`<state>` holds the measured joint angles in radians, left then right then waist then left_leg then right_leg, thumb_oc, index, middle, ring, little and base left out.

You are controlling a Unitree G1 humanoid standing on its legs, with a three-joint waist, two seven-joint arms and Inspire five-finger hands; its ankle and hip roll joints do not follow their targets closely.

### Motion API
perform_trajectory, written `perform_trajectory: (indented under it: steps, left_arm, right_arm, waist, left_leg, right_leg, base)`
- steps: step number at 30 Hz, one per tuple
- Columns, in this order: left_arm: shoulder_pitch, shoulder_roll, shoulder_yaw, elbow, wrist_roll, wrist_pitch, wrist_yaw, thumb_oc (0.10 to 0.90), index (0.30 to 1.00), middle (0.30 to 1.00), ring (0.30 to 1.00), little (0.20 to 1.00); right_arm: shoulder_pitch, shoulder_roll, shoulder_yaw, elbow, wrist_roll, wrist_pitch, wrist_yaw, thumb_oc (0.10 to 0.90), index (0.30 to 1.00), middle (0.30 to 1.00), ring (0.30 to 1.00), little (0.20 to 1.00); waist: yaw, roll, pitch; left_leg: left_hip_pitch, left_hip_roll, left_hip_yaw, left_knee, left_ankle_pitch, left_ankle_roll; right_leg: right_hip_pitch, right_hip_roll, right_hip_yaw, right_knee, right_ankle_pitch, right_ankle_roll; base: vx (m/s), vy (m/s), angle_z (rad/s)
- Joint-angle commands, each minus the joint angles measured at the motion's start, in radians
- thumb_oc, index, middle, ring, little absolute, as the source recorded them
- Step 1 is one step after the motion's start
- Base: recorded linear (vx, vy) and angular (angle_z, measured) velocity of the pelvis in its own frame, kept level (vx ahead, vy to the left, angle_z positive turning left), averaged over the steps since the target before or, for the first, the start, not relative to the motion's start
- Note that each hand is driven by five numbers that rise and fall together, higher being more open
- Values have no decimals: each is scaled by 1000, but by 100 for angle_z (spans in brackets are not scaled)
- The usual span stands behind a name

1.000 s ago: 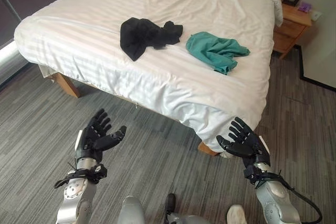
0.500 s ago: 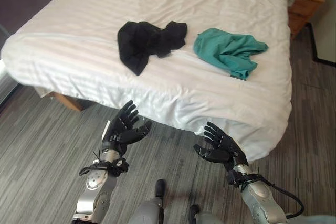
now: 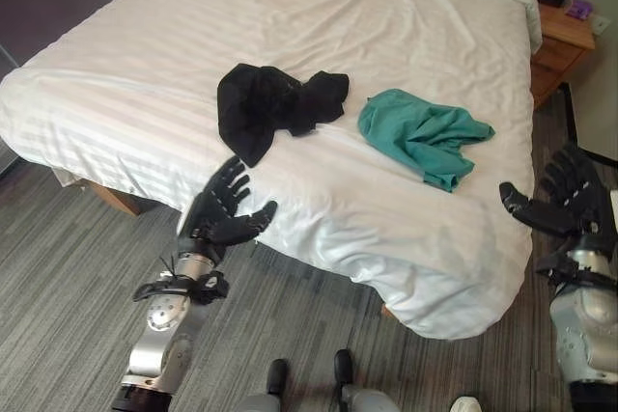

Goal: Pick up bed clothes into laundry basket.

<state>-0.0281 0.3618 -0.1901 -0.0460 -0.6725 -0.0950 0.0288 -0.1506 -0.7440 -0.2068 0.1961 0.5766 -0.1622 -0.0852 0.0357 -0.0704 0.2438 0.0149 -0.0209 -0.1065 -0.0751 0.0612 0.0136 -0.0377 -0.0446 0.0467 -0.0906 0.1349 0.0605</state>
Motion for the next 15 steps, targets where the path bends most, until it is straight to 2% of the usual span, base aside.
perform_trajectory:
  steps: [1, 2, 3, 4, 5, 8, 9, 10, 11, 13, 15]
  left_arm:
    - [-108, 41, -113, -124, -35, -84, -84, 800, 900, 900, 900, 900]
    - [-109, 39, -109, -124, -35, -85, -84, 800, 900, 900, 900, 900]
    - [-103, 62, -154, -135, -59, -72, -105, 800, 900, 900, 900, 900]
    - [-103, 59, -150, -135, -60, -72, -106, 800, 900, 900, 900, 900]
    - [-99, 87, -179, -143, -68, -60, -126, 800, 900, 900, 900, 900]
    - [-102, 135, -230, -170, -74, -52, -155, 800, 900, 900, 900, 900]
    - [-96, 152, -239, -177, -82, -54, -174, 800, 900, 900, 900, 900]
    - [-95, 146, -233, -177, -82, -54, -174, 800, 900, 900, 900, 900]
    - [-38, 149, -240, -186, -192, -59, -204, 800, 900, 900, 900, 900]
    - [-18, 149, -229, -193, -219, -54, -211, 800, 900, 900, 900, 900]
    - [28, 197, -221, -212, -206, -50, -223, 800, 900, 900, 900, 900]
  right_arm:
    - [-267, -191, 33, 153, 124, -121, -9, 800, 900, 900, 900, 900]
    - [-279, -195, 42, 163, 127, -125, -6, 800, 900, 900, 900, 900]
    - [-377, -295, 131, 264, 111, -93, 6, 800, 900, 900, 900, 900]
    - [-396, -300, 146, 277, 115, -96, 9, 800, 900, 900, 900, 900]
    - [-562, -415, 318, 365, -17, -42, 9, 800, 900, 900, 900, 900]
    - [-850, -514, 644, 458, -247, -8, 23, 800, 900, 900, 900, 900]
    - [-977, -537, 798, 492, -365, -2, 20, 800, 900, 900, 900, 900]
    - [-1003, -534, 823, 500, -363, -3, 21, 800, 900, 900, 900, 900]
    - [-1168, -493, 978, 619, -421, 4, 6, 800, 900, 900, 900, 900]
    - [-1237, -475, 1035, 666, -431, 9, 9, 800, 900, 900, 900, 900]
    - [-1367, -432, 1160, 786, -517, 23, 19, 800, 900, 900, 900, 900]
  waist:
    - [40, -58, -91]
    - [36, -56, -90]
    - [55, -72, -87]
    - [51, -68, -85]
    - [67, -77, -81]
    - [84, -84, -74]
    - [89, -78, -69]
    - [83, -73, -71]
    - [110, -70, -61]
    - [115, -61, -55]
    - [135, -49, -41]
  left_leg:
    - [-62, -13, -37, 31, -14, 4]
    - [-62, -13, -37, 32, -14, 4]
    - [-64, -10, -51, 26, -19, 0]
    - [-62, -10, -50, 25, -20, 0]
    - [-69, -7, -55, 19, -12, -6]
    - [-73, -4, -63, 6, 0, -13]
    - [-72, -3, -66, 5, -2, -16]
    - [-76, -3, -66, 5, 2, -16]
    - [-85, -4, -79, 1, 5, -20]
    - [-92, -4, -82, 1, 8, -21]
    - [-120, -10, -97, -8, 23, -27]
  right_leg:
    - [1, -13, -29, 68, -75, 58]
    - [2, -14, -30, 67, -75, 58]
    - [9, -10, -40, 58, -81, 57]
    - [11, -10, -40, 58, -82, 57]
    - [6, -11, -47, 58, -79, 56]
    - [0, -11, -53, 61, -77, 55]
    - [3, -11, -58, 64, -86, 56]
    - [0, -12, -58, 63, -83, 56]
    - [-7, -18, -75, 61, -82, 55]
    - [-12, -19, -79, 57, -79, 54]
    - [-28, -21, -93, 35, -66, 53]
  base:
    - [-27, -59, 29]
    - [57, -80, 24]
    - [54, -37, 13]
    - [54, -49, 11]
    - [6, -18, 11]
    - [12, -1, 13]
    - [14, 3, 8]
    - [42, -46, 13]
    - [27, -42, 17]
    - [5, -47, 18]
    - [-20, -41, 12]
